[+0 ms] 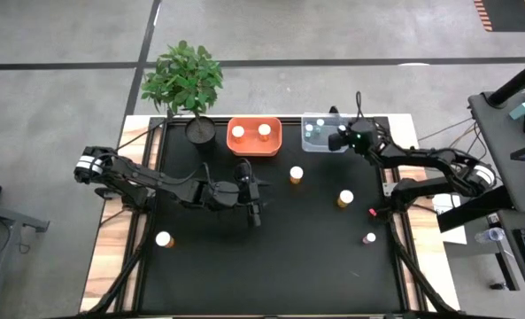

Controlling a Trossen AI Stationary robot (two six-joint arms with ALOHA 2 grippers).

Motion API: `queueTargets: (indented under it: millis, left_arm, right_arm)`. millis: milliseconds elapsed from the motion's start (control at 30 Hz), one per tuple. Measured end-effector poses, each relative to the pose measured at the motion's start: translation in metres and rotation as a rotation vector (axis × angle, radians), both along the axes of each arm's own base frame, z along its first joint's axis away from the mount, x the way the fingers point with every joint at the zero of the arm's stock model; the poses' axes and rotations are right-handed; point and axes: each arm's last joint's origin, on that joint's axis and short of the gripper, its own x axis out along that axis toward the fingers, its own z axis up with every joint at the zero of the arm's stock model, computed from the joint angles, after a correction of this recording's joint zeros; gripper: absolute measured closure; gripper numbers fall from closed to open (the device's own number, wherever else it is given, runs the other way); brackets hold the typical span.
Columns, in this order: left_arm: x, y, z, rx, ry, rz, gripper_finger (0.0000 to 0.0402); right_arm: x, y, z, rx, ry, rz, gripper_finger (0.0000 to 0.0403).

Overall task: Pick and place medicine bottles into bin by pill shape (circle, oval)
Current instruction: Put the blue pill bottle into the transparent bin, then put the orange pill bottle into the orange bin

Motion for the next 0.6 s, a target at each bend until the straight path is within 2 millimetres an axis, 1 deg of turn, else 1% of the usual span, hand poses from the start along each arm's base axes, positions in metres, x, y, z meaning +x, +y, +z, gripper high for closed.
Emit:
queueTargets:
  millis: [100, 200, 367, 467, 600]
  left_arm:
    - [0.0, 0.0, 0.0, 0.0, 0.0, 0.0, 0.02]
    - [0.0, 0.0, 0.0, 0.0, -0.001, 0.0, 0.02]
    - [0.0, 0.0, 0.0, 0.0, -0.001, 0.0, 0.02]
    - [0.0, 0.0, 0.0, -0.001, -0.002, 0.0, 0.02]
    - [0.0, 0.0, 0.0, -0.001, -0.004, 0.0, 0.02]
  right_arm:
    - [-0.002, 0.002, -0.003, 0.001, 0.006, -0.002, 0.0266]
    - [-0.002, 0.002, -0.004, 0.005, 0.012, -0.003, 0.024]
    - [0.0, 0.0, 0.0, 0.007, 0.003, 0.01, 0.0201]
    - [0.002, -0.002, 0.003, -0.005, 0.001, 0.013, 0.019]
    - [0.004, -0.004, 0.008, -0.021, 0.003, 0.024, 0.0187]
